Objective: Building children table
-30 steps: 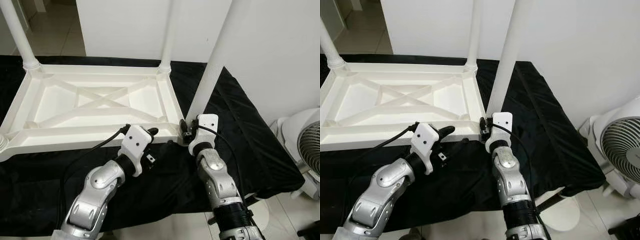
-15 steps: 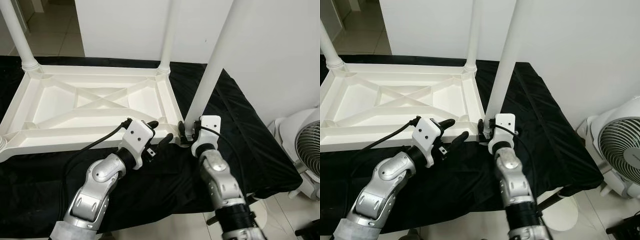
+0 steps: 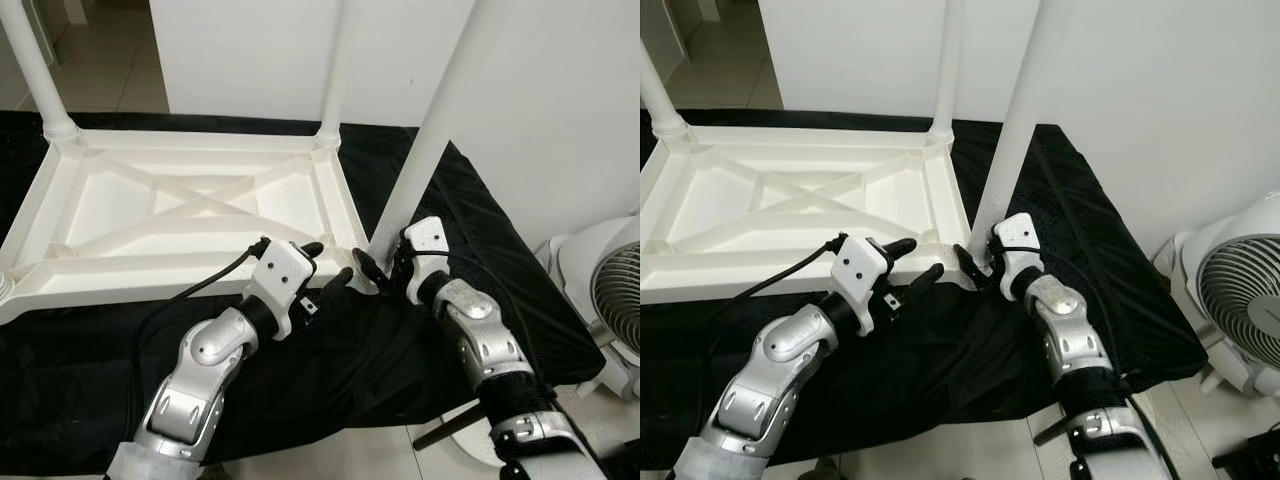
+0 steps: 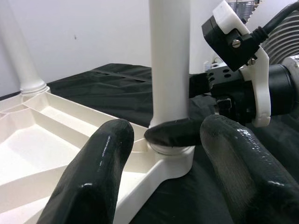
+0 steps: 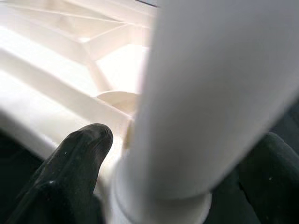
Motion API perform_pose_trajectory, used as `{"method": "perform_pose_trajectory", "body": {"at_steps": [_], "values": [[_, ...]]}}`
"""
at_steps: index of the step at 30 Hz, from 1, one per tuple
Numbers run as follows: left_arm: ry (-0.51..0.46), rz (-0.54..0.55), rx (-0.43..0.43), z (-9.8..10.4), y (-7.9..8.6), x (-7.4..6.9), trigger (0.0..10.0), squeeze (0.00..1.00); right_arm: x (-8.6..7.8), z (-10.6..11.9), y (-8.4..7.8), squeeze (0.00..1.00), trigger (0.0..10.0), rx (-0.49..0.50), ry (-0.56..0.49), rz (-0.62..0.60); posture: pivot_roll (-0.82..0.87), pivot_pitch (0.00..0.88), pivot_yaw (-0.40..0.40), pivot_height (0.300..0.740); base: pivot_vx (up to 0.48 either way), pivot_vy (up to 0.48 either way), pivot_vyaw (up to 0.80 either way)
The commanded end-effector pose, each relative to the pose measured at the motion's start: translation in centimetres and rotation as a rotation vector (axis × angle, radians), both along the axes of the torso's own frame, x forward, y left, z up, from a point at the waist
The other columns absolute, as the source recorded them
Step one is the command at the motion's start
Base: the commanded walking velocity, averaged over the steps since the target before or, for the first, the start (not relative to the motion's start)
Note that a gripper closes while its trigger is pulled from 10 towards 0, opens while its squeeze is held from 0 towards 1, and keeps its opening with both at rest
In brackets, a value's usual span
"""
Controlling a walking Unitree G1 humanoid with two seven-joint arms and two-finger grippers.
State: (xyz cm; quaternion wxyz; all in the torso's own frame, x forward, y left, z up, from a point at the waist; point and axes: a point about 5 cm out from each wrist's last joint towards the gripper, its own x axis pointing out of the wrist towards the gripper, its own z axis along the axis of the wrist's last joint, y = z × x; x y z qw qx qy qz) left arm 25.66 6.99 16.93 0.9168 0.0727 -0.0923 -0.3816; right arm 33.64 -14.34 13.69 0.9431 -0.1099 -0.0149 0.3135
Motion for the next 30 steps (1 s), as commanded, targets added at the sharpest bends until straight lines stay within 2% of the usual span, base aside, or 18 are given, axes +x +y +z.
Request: {"method": "perform_pose_trajectory", "body": {"at_steps": [1, 3, 4, 6, 12, 13, 15, 16, 18, 22, 25, 30], "values": [[0.000, 0.018, 0.003, -0.2, -0.2, 0.1, 10.0, 0.00, 0.1, -0.1, -0.1, 0.00, 9.3, -0.020, -0.003, 0.052, 0.14, 0.000, -0.110, 0.740, 0.000, 0.000, 0.00], [0.000, 0.018, 0.003, -0.2, -0.2, 0.1, 10.0, 0.00, 0.1, -0.1, -0.1, 0.00, 9.3, -0.020, -0.003, 0.052, 0.14, 0.000, -0.110, 0.740, 0.000, 0.000, 0.00], [-0.007, 0.021, 0.002, -0.1, -0.2, 0.1, 10.0, 0.00, 0.2, 0.1, -0.1, 0.00, 0.0, -0.018, -0.004, 0.078, 0.15, 0.000, -0.114, 0.740, 0.000, 0.000, 0.00], [-0.016, 0.028, 0.003, 0.0, -0.2, 0.2, 10.0, 0.00, 0.4, 0.3, 0.0, 0.00, 0.0, -0.019, -0.005, 0.122, 0.15, 0.000, -0.119, 0.740, 0.000, 0.000, 0.00], [-0.013, 0.029, -0.002, -0.1, -0.3, 0.1, 10.0, 0.00, 0.5, 0.4, -0.2, 0.00, 0.0, -0.020, -0.001, 0.145, 0.16, 0.000, -0.123, 0.740, 0.000, 0.000, 0.00], [-0.012, 0.029, -0.003, -0.1, -0.4, 0.0, 10.0, 0.00, 0.6, 0.1, -0.3, 0.00, 2.4, -0.032, 0.004, 0.126, 0.16, 0.000, -0.127, 0.740, 0.000, 0.000, 0.00], [-0.012, 0.028, -0.003, -0.1, -0.4, -0.1, 10.0, 0.00, 0.7, -0.2, -0.5, 0.00, 2.4, -0.044, 0.008, 0.096, 0.16, 0.000, -0.131, 0.740, 0.000, 0.000, 0.00], [-0.017, 0.042, 0.005, -0.2, -0.4, 0.0, 10.0, 0.00, 1.0, -1.0, -0.9, 0.00, 10.0, -0.084, 0.023, -0.002, 0.16, 0.000, -0.131, 0.740, 0.000, 0.000, 0.00], [-0.016, 0.048, 0.011, -0.3, -0.5, 0.0, 10.0, 0.00, 1.1, -2.2, -1.3, 0.00, 10.0, -0.114, 0.043, -0.119, 0.16, 0.000, -0.131, 0.740, 0.000, 0.000, 0.00], [-0.016, 0.038, 0.015, -0.4, -0.6, -0.1, 10.0, 0.00, 0.8, -2.7, -0.9, 0.00, 10.0, -0.084, 0.049, -0.145, 0.16, 0.000, -0.130, 0.740, 0.000, 0.000, 0.00], [0.012, 0.005, 0.014, -0.9, -0.8, -0.4, 10.0, 0.00, 0.2, -3.0, 0.2, 0.00, 10.0, -0.009, 0.037, -0.219, 0.16, 0.000, -0.132, 0.740, 0.000, 0.000, 0.00], [0.034, 0.001, 0.021, -1.5, -0.7, -0.5, 10.0, 0.00, -0.2, -3.1, 0.9, 0.00, 10.0, 0.059, 0.045, -0.263, 0.16, 0.000, -0.134, 0.740, 0.000, 0.000, 0.00]]}}
